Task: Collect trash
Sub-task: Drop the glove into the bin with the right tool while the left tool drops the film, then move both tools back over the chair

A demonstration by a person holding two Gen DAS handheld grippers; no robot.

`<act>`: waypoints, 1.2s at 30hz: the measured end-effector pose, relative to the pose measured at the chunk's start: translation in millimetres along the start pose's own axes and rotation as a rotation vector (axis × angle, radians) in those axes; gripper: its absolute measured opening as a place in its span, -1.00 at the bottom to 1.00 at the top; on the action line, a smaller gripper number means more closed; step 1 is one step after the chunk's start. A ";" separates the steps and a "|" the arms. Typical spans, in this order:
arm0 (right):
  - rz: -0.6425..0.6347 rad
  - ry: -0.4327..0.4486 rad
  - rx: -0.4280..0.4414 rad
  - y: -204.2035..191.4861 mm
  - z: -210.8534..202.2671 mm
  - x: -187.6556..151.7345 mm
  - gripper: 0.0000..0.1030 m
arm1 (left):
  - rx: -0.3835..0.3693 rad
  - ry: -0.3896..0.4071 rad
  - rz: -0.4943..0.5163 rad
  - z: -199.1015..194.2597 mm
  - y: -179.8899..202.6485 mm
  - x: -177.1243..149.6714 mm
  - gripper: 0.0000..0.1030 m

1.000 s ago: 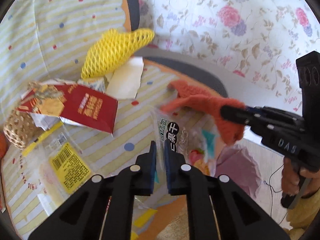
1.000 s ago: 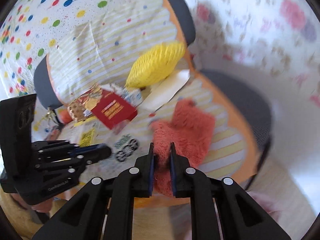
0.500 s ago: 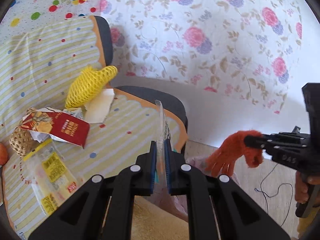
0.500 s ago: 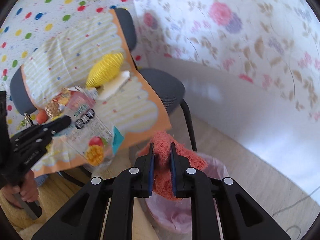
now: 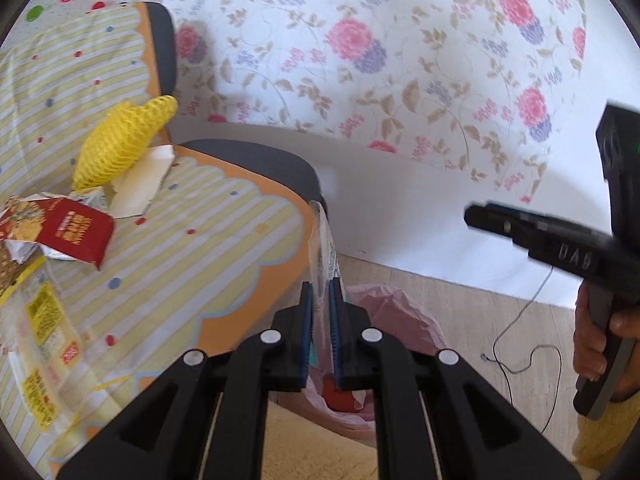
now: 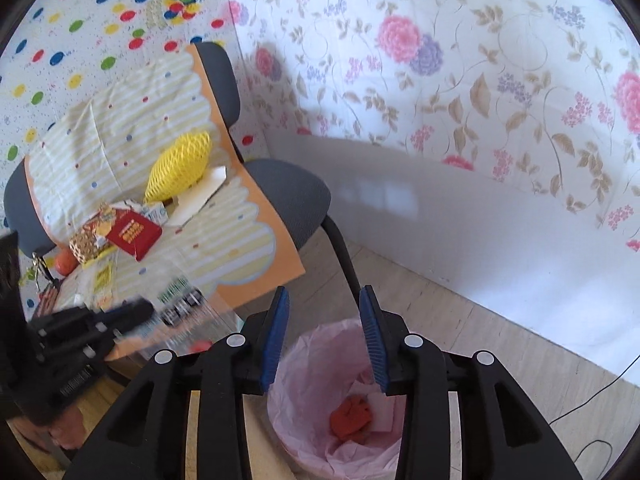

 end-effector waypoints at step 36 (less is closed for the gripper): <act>-0.080 -0.036 0.121 -51.4 30.0 11.1 -0.24 | 0.296 0.002 -0.173 -27.5 -93.1 -7.7 -0.02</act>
Point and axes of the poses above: each gripper's, at about its wrist camera, not at the fingertips, and z roughly the way its jaws point, y to its right, x to its top, the point moved 5 cm from there along z, roughly the way its jaws point, and after that the axes turned 2 degrees about -x, right-handed, at the moved point
